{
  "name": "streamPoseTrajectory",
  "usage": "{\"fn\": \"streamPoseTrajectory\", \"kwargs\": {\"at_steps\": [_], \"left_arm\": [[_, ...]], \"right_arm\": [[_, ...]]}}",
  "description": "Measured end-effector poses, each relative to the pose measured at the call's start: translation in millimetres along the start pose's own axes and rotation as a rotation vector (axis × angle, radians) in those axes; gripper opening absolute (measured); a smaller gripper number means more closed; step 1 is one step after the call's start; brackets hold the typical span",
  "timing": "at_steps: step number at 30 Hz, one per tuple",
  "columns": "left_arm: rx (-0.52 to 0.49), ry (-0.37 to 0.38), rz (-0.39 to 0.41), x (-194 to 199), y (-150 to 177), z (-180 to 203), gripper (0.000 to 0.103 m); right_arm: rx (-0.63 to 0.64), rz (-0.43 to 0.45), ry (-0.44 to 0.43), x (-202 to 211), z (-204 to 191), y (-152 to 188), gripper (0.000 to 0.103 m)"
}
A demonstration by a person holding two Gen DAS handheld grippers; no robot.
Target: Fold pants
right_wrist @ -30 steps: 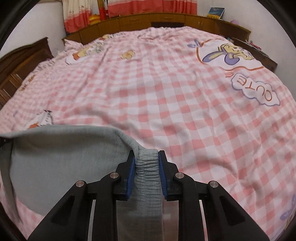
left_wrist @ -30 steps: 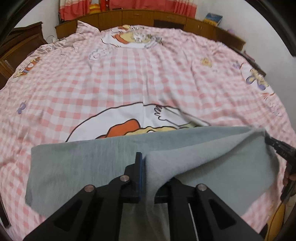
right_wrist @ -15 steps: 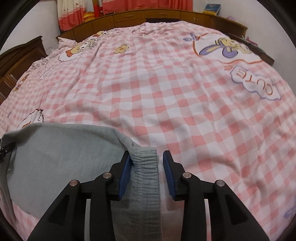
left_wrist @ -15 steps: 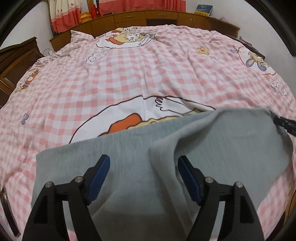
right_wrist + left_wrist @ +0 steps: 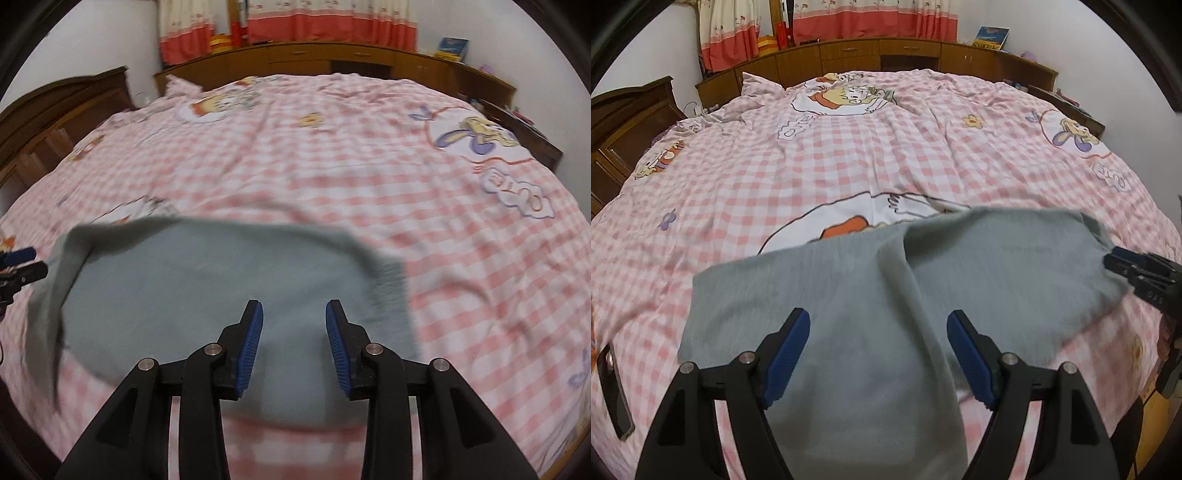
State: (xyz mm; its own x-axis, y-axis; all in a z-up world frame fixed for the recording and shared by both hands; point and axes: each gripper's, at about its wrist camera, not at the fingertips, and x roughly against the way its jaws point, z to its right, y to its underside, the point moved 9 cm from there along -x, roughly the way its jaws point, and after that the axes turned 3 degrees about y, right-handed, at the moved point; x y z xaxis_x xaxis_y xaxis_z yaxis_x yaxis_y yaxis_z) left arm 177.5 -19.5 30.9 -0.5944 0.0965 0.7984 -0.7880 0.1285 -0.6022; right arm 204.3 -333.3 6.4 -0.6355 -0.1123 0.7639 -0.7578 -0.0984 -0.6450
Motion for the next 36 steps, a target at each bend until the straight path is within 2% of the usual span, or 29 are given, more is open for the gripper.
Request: {"fn": "streamPoseTrajectory", "kwargs": {"at_steps": [4,9,14,20,25,27,29,31,32,34,36], "left_arm": [[0.032,0.004,-0.009,13.0,26.4,-3.2,0.08],[0.121,0.036,-0.015,22.4,60.5,0.0,0.08],[0.174,0.08,-0.013,26.0,80.9,13.7,0.08],[0.166,0.05,-0.053,9.1,102.2,30.0,0.08],[0.111,-0.019,-0.071,-9.9,114.7,34.3,0.08],[0.086,-0.041,-0.047,-10.7,114.7,30.7,0.071],[0.093,-0.05,-0.032,-8.1,112.8,21.1,0.044],[0.122,-0.033,-0.031,-4.9,110.5,10.6,0.034],[0.131,-0.019,-0.029,-3.4,108.8,6.7,0.023],[0.139,0.006,-0.021,1.5,104.2,0.1,0.011],[0.121,-0.017,0.01,11.4,96.2,-9.8,0.009]], "right_arm": [[0.033,-0.008,-0.054,7.7,-41.8,13.0,0.036],[0.068,-0.001,-0.057,14.8,-75.4,22.0,0.036],[0.035,-0.008,-0.116,19.4,-102.2,32.0,0.036],[-0.017,-0.022,-0.155,18.2,-117.6,41.8,0.036],[-0.04,-0.047,-0.155,11.4,-120.8,51.1,0.036],[-0.05,-0.048,-0.155,9.7,-119.9,51.6,0.036],[-0.065,-0.05,-0.154,8.3,-118.0,52.0,0.036],[-0.073,-0.051,-0.153,7.4,-116.4,51.9,0.036],[-0.077,-0.049,-0.153,7.1,-115.9,51.1,0.036],[-0.081,-0.044,-0.152,6.7,-116.3,49.7,0.036],[-0.081,-0.042,-0.148,5.9,-118.1,47.9,0.036]]}}
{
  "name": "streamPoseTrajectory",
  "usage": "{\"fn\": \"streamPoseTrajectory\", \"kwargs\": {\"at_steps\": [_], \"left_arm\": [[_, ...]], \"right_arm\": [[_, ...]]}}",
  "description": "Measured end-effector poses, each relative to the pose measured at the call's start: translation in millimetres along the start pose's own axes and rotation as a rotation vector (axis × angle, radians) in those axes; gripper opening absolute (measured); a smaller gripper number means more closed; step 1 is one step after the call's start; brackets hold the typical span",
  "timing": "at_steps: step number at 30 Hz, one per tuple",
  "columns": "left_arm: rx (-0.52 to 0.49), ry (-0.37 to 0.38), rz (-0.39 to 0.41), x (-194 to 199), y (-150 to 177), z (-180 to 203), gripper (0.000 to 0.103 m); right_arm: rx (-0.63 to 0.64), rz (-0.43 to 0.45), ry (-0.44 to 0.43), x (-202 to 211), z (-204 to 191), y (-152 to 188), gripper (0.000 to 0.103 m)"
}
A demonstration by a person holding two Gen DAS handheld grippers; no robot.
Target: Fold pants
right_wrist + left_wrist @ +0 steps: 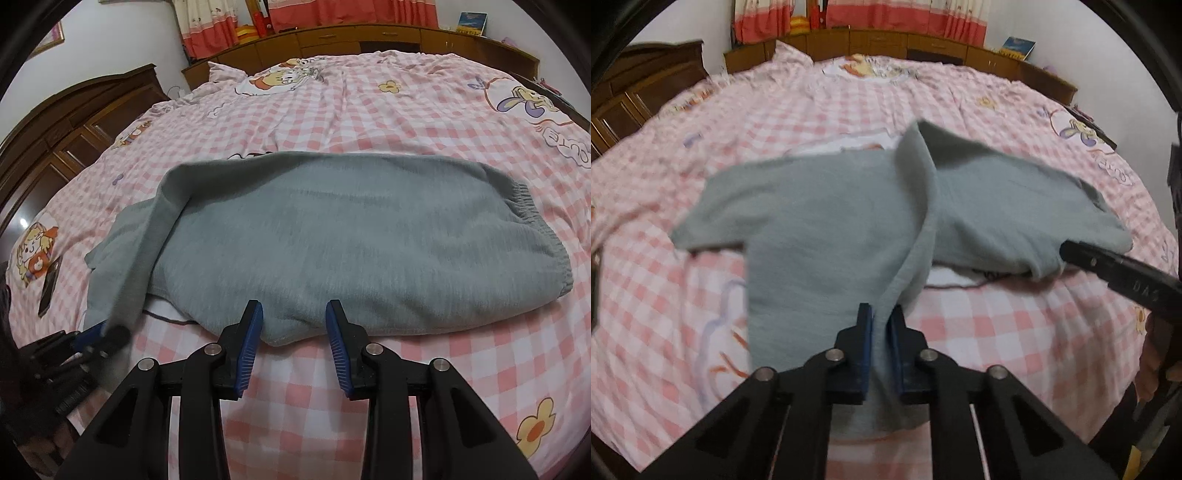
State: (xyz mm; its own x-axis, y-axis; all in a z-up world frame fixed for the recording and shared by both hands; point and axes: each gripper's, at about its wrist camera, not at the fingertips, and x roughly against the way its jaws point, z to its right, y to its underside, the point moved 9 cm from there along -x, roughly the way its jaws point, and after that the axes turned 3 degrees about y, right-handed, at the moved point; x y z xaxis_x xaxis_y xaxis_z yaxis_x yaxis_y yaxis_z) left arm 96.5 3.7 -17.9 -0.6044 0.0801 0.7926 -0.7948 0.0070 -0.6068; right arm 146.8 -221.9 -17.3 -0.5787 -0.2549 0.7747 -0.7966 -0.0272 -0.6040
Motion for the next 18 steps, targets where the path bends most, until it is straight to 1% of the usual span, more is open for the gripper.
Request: {"fn": "streamPoseTrajectory", "kwargs": {"at_steps": [4,11,12,14,16,18], "left_arm": [[-0.008,-0.041,0.05,18.4,-22.5,-20.2,0.008],[-0.025,-0.135,0.092,19.8,-69.6,-70.9,0.008],[-0.028,-0.17,0.089,16.0,-79.0,-82.5,0.008],[-0.011,-0.191,0.079,6.6,-91.5,-100.0,0.007],[0.002,-0.196,0.066,-3.6,-101.2,-114.8,0.007],[-0.001,-0.211,0.048,-17.0,-109.6,-126.9,0.007]], "right_arm": [[0.026,-0.001,0.006,-3.0,-7.0,-1.7,0.036],[0.05,-0.011,0.004,-14.2,-17.5,-5.3,0.036],[0.054,-0.013,0.006,-15.9,-18.8,-5.2,0.036],[0.058,-0.016,0.009,-20.6,-21.0,-6.5,0.036],[0.061,-0.021,0.007,-24.4,-22.8,-7.4,0.036],[0.067,-0.024,0.008,-26.8,-24.7,-7.7,0.036]]}}
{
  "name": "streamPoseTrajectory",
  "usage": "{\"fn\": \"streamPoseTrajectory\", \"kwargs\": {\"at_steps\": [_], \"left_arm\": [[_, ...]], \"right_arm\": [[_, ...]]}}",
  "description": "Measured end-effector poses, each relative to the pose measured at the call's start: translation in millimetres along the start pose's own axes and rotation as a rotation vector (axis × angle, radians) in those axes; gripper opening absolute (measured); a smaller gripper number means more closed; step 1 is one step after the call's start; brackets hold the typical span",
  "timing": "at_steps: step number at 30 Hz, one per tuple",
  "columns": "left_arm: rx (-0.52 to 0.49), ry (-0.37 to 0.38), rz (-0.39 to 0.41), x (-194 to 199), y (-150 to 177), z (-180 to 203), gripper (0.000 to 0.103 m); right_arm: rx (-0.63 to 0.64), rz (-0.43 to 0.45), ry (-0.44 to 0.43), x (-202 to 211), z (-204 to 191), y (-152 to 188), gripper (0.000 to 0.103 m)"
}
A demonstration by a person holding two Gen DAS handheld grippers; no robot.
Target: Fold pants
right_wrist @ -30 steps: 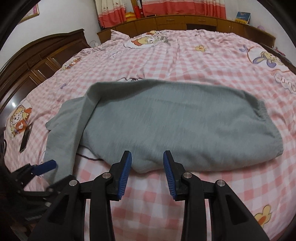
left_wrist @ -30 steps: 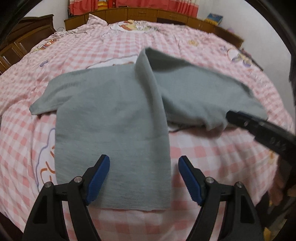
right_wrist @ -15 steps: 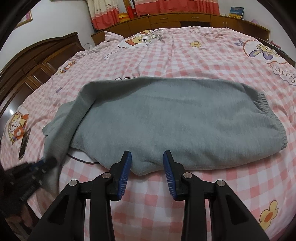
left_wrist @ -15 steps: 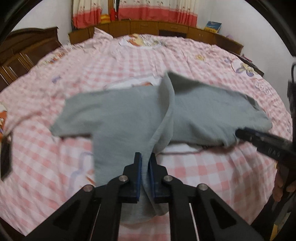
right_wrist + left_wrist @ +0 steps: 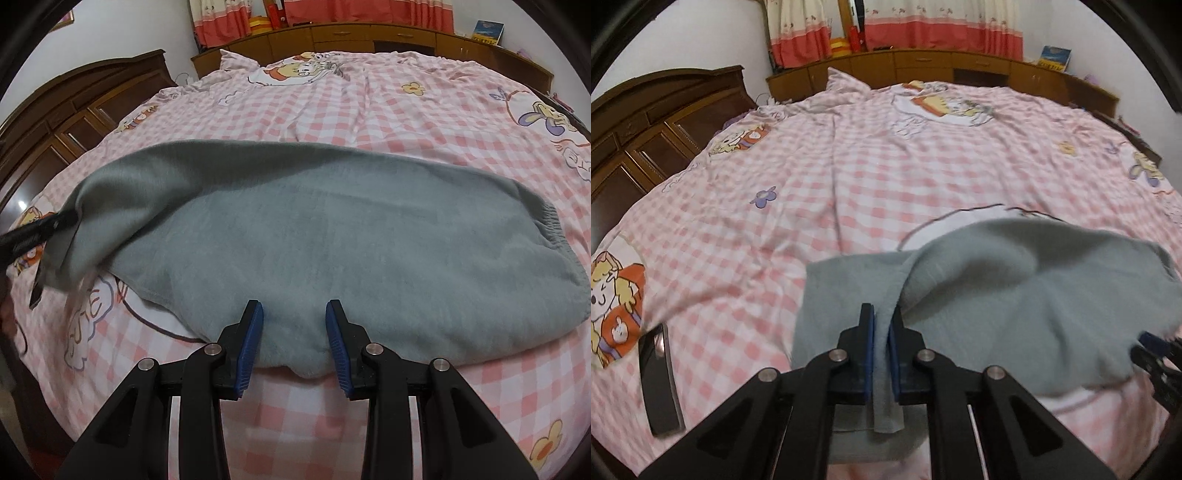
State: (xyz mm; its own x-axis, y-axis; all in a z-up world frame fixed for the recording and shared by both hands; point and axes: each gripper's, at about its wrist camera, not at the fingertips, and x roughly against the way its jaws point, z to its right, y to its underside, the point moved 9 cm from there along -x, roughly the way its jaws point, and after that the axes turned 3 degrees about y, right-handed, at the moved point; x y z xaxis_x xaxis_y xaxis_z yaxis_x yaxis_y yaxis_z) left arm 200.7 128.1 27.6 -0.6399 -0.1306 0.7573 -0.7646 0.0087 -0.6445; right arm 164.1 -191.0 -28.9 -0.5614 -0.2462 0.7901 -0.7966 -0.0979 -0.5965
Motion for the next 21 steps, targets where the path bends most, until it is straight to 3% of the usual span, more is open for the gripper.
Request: {"fn": "streamPoseTrajectory", "kwargs": {"at_steps": [7,10,14,18,21], "left_arm": [[-0.011,-0.036,-0.083,-54.9,1.3,-12.8,0.012],[0.019,-0.018,-0.115,-73.9,8.5,-17.6,0.016],[0.047,-0.027,-0.118,-84.5,14.3,-26.4,0.036],[0.119,0.032,-0.097,-81.0,16.0,-35.7,0.042],[0.126,-0.003,-0.081,-78.0,13.7,-45.1,0.049]], "right_arm": [[0.046,-0.015,0.013,-9.0,-0.9,-10.2,0.036],[0.082,0.002,0.051,-7.7,2.8,-17.4,0.036],[0.069,-0.036,0.056,-22.9,8.1,-7.3,0.036],[0.071,-0.035,0.073,-31.9,8.3,-3.5,0.037],[0.066,-0.039,0.066,-33.6,7.9,-2.0,0.038]]}}
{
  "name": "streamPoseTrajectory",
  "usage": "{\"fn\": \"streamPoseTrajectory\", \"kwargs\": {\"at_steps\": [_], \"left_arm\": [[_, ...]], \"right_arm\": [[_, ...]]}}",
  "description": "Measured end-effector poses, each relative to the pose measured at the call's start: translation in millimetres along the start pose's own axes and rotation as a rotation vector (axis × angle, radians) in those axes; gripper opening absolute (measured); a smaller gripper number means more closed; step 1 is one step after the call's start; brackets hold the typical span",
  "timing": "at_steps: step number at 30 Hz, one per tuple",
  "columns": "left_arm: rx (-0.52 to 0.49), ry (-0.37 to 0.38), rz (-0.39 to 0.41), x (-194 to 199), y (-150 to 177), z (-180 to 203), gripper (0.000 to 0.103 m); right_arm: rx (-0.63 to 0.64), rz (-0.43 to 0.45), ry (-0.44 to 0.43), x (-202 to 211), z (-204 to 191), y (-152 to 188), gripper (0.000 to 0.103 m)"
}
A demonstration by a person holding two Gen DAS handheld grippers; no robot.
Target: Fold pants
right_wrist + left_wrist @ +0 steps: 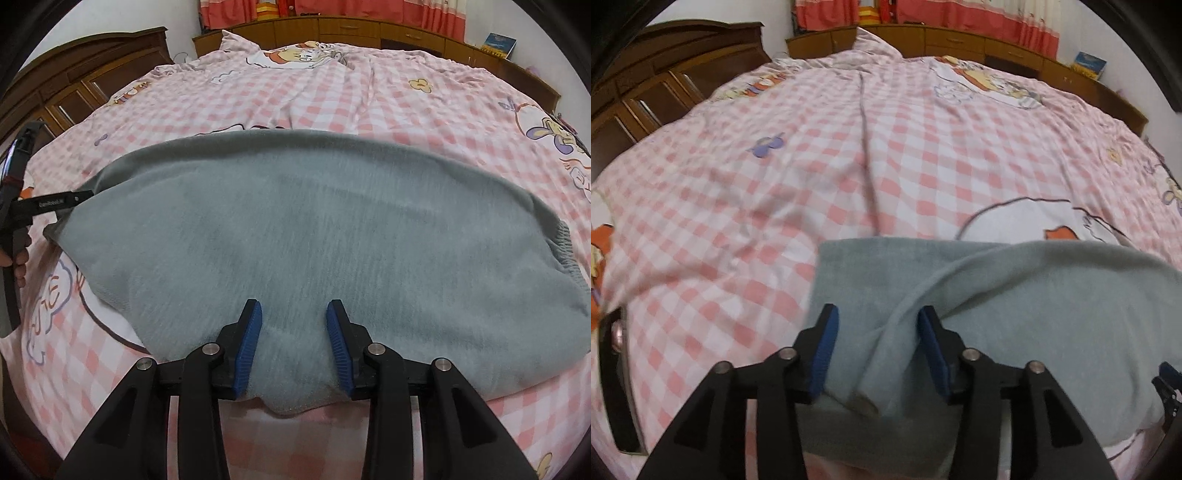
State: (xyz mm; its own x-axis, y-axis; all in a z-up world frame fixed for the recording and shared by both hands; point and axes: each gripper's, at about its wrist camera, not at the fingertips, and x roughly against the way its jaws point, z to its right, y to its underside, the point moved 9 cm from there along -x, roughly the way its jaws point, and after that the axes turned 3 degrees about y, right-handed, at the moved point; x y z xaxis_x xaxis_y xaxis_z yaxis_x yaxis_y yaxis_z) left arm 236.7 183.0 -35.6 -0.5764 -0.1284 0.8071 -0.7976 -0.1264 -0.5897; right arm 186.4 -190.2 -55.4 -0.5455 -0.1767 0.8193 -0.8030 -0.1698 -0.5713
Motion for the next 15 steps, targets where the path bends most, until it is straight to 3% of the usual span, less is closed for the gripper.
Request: {"fn": "streamPoseTrajectory", "kwargs": {"at_steps": [5,15], "left_arm": [[-0.025,-0.06,0.03,6.8,-7.6,-12.7,0.05],[0.031,0.024,0.027,-1.8,-11.8,-21.1,0.05]], "right_arm": [[-0.055,-0.012,-0.053,-3.2,4.7,3.1,0.039],[-0.038,0.007,-0.03,-4.8,3.6,3.1,0.04]]}}
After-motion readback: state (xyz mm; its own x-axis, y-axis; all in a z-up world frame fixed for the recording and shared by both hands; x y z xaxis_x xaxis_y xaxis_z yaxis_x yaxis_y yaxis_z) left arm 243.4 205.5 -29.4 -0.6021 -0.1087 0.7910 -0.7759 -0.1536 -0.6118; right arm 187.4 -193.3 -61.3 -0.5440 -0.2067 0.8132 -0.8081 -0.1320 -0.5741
